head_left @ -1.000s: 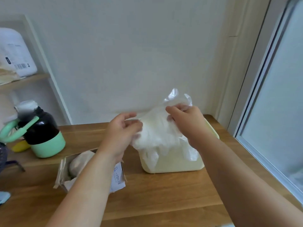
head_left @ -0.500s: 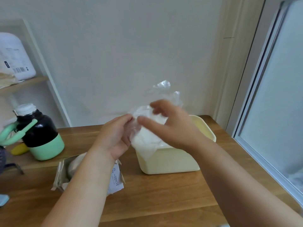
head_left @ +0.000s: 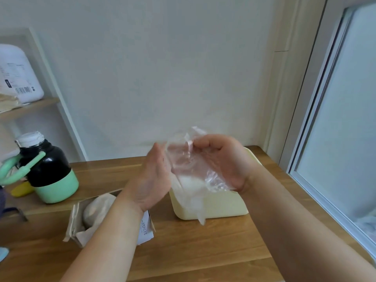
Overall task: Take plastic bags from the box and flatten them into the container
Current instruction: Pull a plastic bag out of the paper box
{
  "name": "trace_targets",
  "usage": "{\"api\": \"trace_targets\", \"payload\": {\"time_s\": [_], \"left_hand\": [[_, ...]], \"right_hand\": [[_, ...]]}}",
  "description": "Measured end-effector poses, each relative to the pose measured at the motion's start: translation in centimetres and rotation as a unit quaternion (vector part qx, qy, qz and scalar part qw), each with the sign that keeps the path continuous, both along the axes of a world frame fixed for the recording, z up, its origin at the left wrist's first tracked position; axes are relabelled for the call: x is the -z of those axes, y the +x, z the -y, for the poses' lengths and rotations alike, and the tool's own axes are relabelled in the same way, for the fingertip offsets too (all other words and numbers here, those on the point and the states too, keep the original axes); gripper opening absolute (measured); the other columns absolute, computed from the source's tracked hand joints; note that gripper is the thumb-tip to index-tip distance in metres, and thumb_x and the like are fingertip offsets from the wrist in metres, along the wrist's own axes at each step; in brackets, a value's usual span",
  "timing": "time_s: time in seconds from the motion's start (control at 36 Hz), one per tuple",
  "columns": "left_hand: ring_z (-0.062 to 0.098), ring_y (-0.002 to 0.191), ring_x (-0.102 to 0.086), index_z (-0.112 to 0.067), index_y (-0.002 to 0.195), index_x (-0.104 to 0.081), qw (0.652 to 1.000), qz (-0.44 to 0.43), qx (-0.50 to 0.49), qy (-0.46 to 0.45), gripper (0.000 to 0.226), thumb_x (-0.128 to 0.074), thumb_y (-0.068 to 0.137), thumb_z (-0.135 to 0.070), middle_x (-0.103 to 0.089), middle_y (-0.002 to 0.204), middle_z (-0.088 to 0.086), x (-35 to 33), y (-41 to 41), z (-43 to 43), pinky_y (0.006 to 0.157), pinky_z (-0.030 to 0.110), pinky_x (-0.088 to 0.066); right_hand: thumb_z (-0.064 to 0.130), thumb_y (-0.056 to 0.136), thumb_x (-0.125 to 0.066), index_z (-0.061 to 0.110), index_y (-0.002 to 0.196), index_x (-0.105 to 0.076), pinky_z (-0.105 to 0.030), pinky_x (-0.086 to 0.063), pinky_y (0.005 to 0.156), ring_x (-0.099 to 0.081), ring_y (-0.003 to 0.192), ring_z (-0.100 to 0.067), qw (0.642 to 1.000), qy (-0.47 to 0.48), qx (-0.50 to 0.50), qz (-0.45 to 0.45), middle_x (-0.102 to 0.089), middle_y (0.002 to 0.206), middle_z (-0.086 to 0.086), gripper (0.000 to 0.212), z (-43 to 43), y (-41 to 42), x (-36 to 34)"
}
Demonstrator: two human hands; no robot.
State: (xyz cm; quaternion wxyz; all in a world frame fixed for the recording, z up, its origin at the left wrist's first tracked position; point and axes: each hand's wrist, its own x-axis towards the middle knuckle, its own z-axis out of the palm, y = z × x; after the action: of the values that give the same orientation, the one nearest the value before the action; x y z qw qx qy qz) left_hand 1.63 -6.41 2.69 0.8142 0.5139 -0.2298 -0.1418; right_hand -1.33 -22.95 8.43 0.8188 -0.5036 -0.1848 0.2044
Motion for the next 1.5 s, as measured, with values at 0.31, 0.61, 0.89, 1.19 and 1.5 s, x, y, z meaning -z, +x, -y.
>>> {"api": "trace_targets", "payload": {"time_s": [0.31, 0.61, 0.89, 1.19, 1.5], "left_hand": [[0.008, 0.066, -0.065, -0.020, 0.099, -0.069, 0.976, -0.055, -0.202, 0.053, 0.038, -0.075, 0.061, -0.023, -0.069, 0.088, 0.000, -1.1, 1.3, -0.1, 0.059, 0.023, -0.057], [0.031, 0.124, -0.042, -0.025, 0.129, -0.058, 0.667, 0.286, -0.507, 0.466, 0.055, -0.063, 0.080, -0.049, -0.050, 0.132, 0.003, -1.9, 2.9, 1.2, 0.098, 0.039, -0.034], [0.016, 0.143, -0.027, -0.036, 0.148, -0.035, 0.644, 0.217, -0.029, 0.733, 0.056, -0.052, 0.096, -0.046, -0.024, 0.158, -0.009, 0.3, 6.1, 5.0, 0.112, 0.030, -0.027], [0.017, 0.120, -0.053, -0.031, 0.144, -0.042, 0.636, 0.138, 0.058, 0.757, 0.056, -0.061, 0.092, -0.024, -0.054, 0.134, -0.008, 2.4, 8.6, 6.7, 0.098, 0.029, -0.044], [0.022, 0.130, -0.046, -0.026, 0.147, -0.038, 0.612, 0.125, 0.074, 0.778, 0.066, -0.064, 0.086, -0.027, -0.043, 0.148, -0.004, 3.9, 9.8, 7.0, 0.105, 0.035, -0.042]], "right_hand": [[0.005, 0.095, -0.052, 0.010, 0.082, -0.057, -0.016, -0.033, 0.034, -0.041, 0.037, -0.008, 0.967, -0.107, 0.230, -0.021, -0.052, 0.051, 0.002, 0.015, 2.9, 3.1, 1.0], [0.014, 0.090, -0.051, 0.014, 0.085, -0.056, -0.024, -0.039, 0.049, -0.047, 0.058, -0.020, 0.829, -0.426, 0.356, 0.069, -0.056, 0.077, -0.003, 0.007, 6.2, 8.1, 5.1], [0.018, 0.095, -0.052, 0.007, 0.139, -0.028, -0.033, -0.043, 0.082, -0.052, 0.105, -0.029, 0.638, -0.694, 0.301, 0.146, -0.052, 0.119, -0.013, 0.050, 7.0, 8.3, 6.3], [0.031, 0.088, -0.063, 0.022, 0.149, -0.026, -0.028, -0.028, 0.108, -0.033, 0.137, -0.018, 0.661, -0.732, 0.021, 0.163, -0.031, 0.153, 0.003, 0.072, 6.1, 9.2, 6.6], [0.025, 0.089, -0.061, 0.018, 0.151, -0.020, -0.036, -0.025, 0.114, -0.026, 0.142, -0.023, 0.645, -0.757, -0.025, 0.100, -0.024, 0.156, -0.002, 0.074, 6.5, 10.8, 8.4]]}}
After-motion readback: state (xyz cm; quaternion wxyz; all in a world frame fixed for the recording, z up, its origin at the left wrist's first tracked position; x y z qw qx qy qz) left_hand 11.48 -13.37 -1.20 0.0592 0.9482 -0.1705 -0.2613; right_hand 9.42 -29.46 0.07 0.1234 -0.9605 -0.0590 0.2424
